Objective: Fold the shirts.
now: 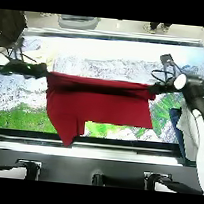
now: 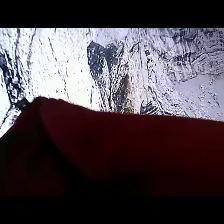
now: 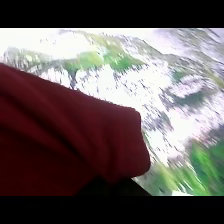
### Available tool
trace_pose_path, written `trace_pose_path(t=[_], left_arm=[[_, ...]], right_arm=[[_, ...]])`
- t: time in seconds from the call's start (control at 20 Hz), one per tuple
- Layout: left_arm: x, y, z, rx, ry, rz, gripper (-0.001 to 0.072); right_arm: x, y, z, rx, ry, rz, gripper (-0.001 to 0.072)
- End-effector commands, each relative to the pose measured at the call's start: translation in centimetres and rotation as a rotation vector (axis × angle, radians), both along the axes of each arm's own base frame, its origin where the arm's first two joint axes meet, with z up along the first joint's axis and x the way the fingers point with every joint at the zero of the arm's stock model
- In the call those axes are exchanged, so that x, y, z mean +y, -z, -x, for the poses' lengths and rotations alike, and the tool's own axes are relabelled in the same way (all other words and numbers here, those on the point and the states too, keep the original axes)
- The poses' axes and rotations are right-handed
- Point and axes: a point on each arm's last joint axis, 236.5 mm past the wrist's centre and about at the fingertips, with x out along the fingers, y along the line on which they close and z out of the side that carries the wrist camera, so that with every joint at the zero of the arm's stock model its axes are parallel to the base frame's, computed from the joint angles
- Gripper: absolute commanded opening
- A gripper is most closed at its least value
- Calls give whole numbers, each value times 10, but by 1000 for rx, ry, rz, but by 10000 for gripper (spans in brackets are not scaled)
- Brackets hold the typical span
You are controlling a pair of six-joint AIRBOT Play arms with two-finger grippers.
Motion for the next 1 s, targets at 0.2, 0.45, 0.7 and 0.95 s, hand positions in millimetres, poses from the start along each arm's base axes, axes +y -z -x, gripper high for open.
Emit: trace_pose_path(t=[0.2, 0.45, 0.7, 0.95], left_arm=[[-25, 54, -8, 129, 7, 124, 361], [44, 36, 62, 376, 44, 76, 592], [56, 97, 154, 532, -4, 73, 584], [26, 148, 186, 568, -14, 143, 583]], right_arm=[[31, 38, -30, 13, 115, -243, 387], [-46, -4, 30, 152, -29, -92, 662], [-87, 36, 125, 494, 4, -210, 609], [-72, 59, 146, 560, -59, -250, 608]])
